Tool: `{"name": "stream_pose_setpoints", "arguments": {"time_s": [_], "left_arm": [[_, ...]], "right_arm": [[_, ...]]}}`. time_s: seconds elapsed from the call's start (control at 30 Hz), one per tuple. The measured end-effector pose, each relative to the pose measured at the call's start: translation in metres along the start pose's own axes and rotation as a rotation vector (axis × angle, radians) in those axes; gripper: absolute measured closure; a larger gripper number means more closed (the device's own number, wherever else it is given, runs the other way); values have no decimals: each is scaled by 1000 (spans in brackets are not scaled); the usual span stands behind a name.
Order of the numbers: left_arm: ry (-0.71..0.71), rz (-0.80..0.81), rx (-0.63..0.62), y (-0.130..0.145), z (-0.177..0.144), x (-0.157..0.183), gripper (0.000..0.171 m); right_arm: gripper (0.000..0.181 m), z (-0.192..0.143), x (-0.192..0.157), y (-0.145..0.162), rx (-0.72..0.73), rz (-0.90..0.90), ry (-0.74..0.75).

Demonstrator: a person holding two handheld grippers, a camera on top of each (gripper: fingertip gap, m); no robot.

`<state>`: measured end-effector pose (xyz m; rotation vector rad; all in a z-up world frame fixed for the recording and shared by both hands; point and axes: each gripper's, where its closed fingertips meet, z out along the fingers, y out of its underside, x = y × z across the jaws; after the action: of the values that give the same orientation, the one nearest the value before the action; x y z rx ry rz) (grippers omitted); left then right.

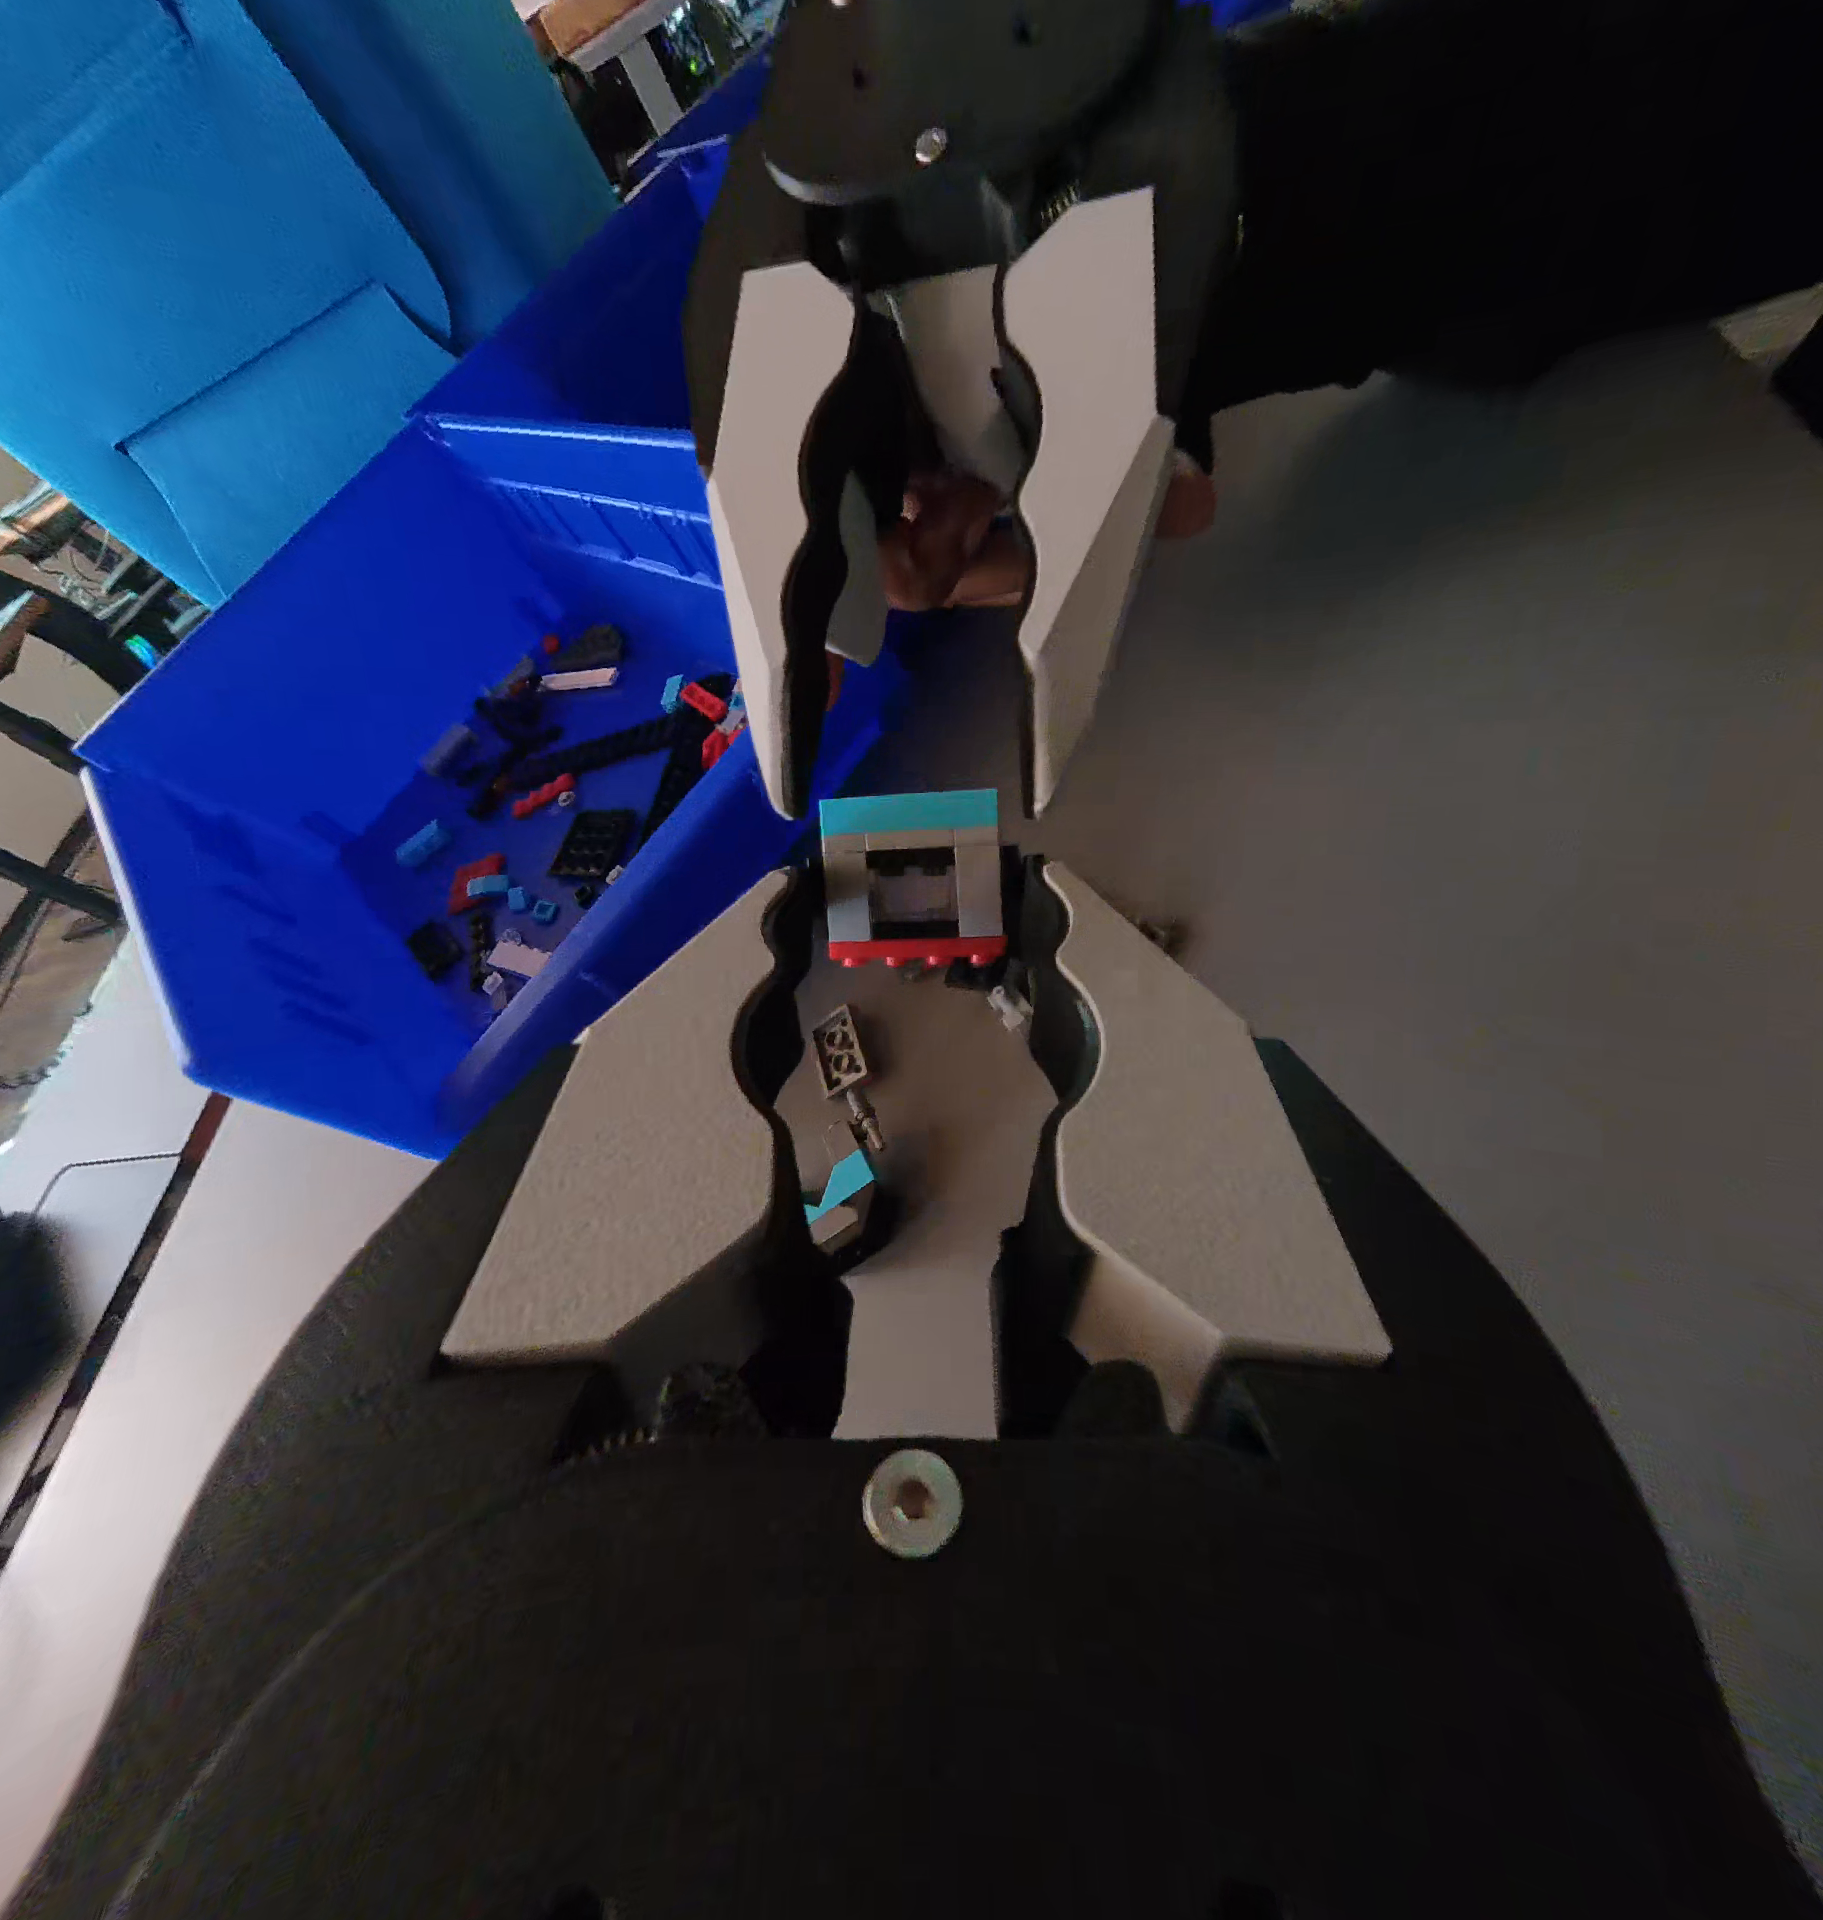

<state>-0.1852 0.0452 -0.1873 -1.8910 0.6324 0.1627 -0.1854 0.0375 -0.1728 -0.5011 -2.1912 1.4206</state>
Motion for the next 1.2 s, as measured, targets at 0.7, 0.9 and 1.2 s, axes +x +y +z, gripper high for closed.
{"name": "stream_pose_setpoints", "arguments": {"time_s": [0.7,0.9,1.2], "left_arm": [[17,-39,44,-9,-1,2,131],[8,-116,58,-9,-2,-5,131],[8,-168,57,-7,-2,-9,131]], "right_arm": [[147,-1,-3,-9,60,-202,48],[148,0,4,-13,70,-303,136],[148,-9,15,-22,118,-356,233]]}}
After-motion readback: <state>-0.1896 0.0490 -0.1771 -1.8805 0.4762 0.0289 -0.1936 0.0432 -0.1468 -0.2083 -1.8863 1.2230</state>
